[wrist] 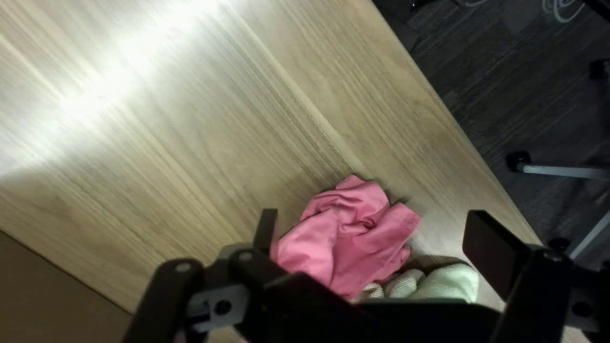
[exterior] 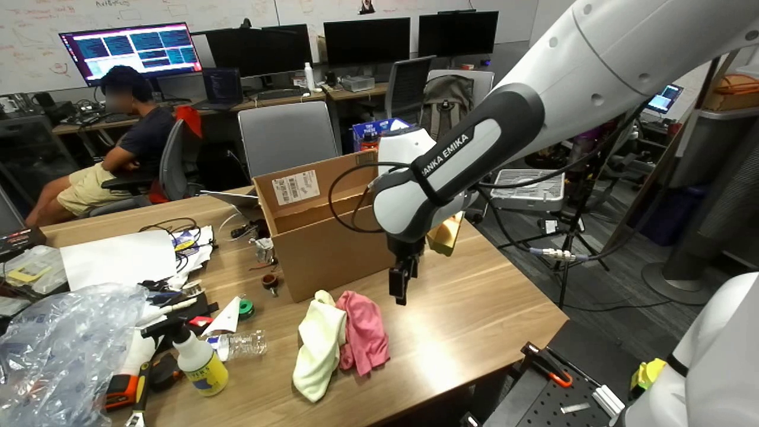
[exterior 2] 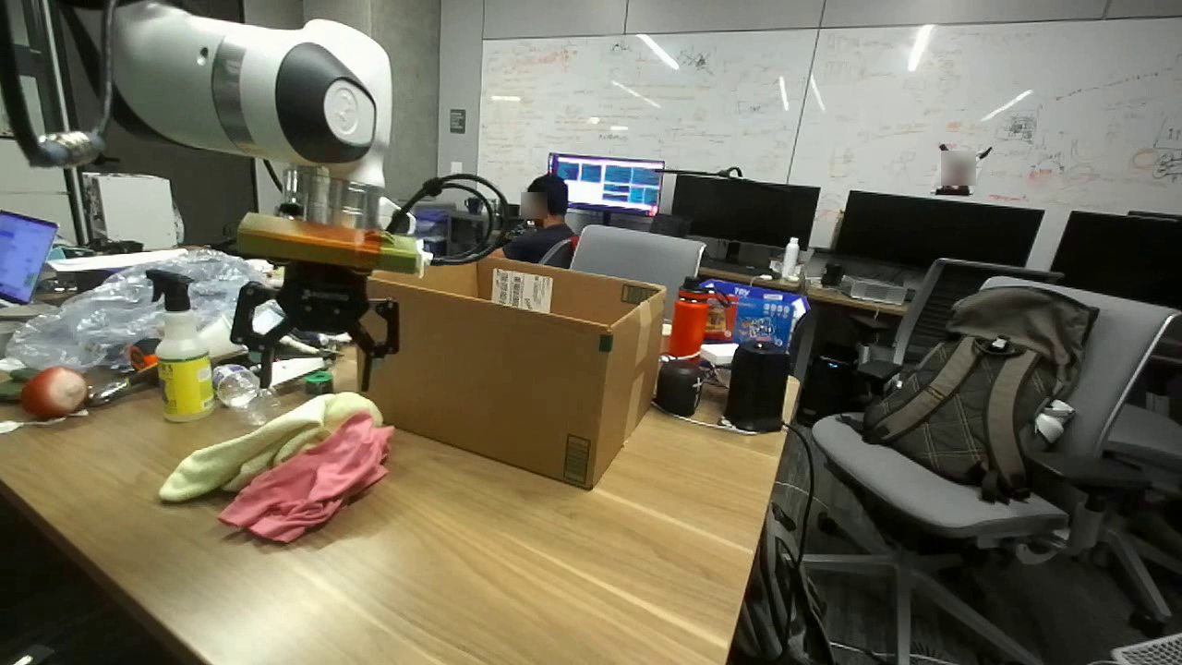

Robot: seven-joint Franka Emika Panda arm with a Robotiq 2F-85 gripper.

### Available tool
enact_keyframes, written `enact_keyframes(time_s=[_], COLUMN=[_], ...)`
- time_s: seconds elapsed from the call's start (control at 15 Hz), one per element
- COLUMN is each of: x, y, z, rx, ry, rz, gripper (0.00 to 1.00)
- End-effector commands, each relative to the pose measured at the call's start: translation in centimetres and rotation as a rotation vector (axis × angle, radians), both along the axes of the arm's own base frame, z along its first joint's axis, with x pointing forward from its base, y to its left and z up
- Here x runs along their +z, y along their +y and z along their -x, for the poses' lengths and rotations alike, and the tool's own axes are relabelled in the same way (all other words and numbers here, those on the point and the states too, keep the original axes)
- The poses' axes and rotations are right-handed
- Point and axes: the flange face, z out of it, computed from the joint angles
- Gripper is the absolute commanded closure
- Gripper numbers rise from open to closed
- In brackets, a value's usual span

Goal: Pick up the clothes from the table and put them in the box

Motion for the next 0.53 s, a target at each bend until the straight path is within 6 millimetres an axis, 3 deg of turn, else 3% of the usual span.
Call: enact_keyframes(time_s=[0.0,0.47], x=[-1.6,-5.8], y=[1.2,3.1], z=[-0.8,-2.0], rx=[0.039,0.079], ry=[-0.044,-0.110], rz=[-0.037,-0.048], gripper=[0.00,0.00])
